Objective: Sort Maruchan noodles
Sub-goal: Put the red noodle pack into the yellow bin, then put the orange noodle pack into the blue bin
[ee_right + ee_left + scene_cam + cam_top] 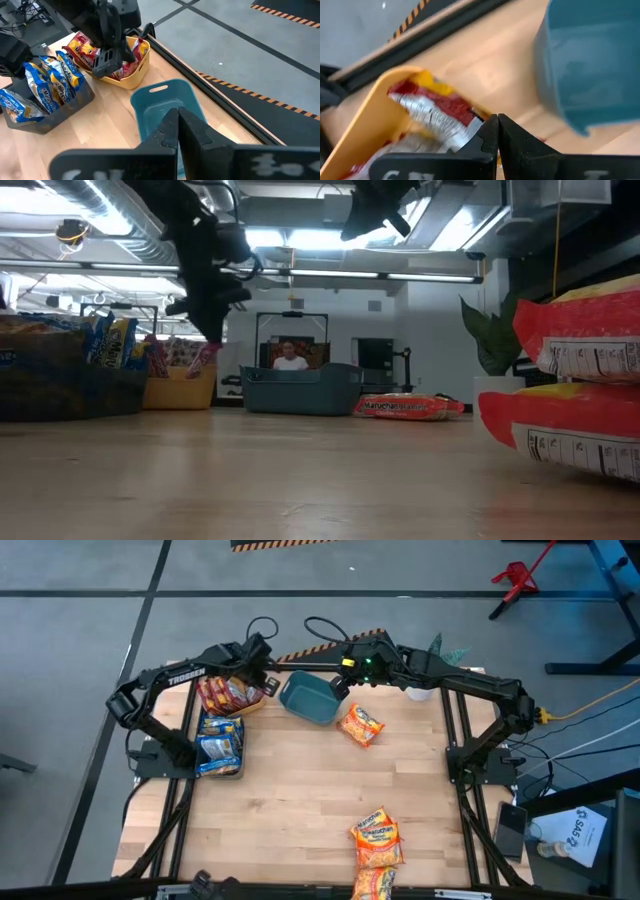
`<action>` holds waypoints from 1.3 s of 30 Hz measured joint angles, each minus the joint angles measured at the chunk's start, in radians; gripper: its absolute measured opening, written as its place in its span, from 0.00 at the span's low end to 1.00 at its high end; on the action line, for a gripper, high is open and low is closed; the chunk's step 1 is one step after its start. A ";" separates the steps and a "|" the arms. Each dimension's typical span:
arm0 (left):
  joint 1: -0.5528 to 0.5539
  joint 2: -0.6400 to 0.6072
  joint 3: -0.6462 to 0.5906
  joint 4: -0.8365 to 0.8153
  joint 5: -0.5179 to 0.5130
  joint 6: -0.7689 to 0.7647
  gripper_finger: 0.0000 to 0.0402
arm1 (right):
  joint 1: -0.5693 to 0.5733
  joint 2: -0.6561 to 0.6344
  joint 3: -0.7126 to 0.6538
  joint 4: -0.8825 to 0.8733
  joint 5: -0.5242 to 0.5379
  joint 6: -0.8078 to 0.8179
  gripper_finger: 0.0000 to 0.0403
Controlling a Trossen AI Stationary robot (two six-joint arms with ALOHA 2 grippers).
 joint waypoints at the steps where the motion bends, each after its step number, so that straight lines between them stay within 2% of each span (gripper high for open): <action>1: 0.002 0.001 0.000 -0.020 -0.001 0.006 0.00 | 0.000 0.000 0.000 0.000 0.000 -0.001 0.00; 5: 0.001 -0.009 0.000 -0.099 0.005 0.034 0.00 | 0.000 0.000 0.000 0.002 0.000 -0.001 0.00; 9: 0.001 -0.069 0.000 -0.174 -0.007 0.020 0.00 | -0.001 0.000 0.000 0.008 0.001 -0.009 0.00; 16: 0.011 -0.168 0.000 -0.358 -0.122 -0.007 0.00 | -0.001 0.000 0.000 0.006 0.001 -0.028 0.00; 21: 0.025 -0.226 -0.001 -0.364 -0.112 -0.018 0.00 | -0.001 0.001 0.000 -0.026 -0.008 -0.028 0.00; 24: 0.016 -0.281 -0.001 -0.330 -0.054 -0.032 0.00 | 0.001 0.001 -0.007 -0.136 -0.008 -0.023 0.00; 26: 0.006 -0.328 -0.001 -0.297 0.024 -0.043 0.00 | 0.015 0.000 -0.048 -0.202 -0.005 0.015 0.00; 31: -0.031 -0.451 -0.001 -0.198 0.263 -0.150 0.00 | 0.065 0.002 -0.278 -0.308 -0.006 0.235 0.02; 34: -0.067 -0.510 -0.001 -0.144 0.344 -0.219 0.00 | 0.092 0.003 -0.432 -0.243 0.019 0.320 0.07; 39: -0.147 -0.567 -0.001 -0.088 0.348 -0.325 0.00 | 0.045 0.008 -0.567 0.045 0.039 0.341 0.15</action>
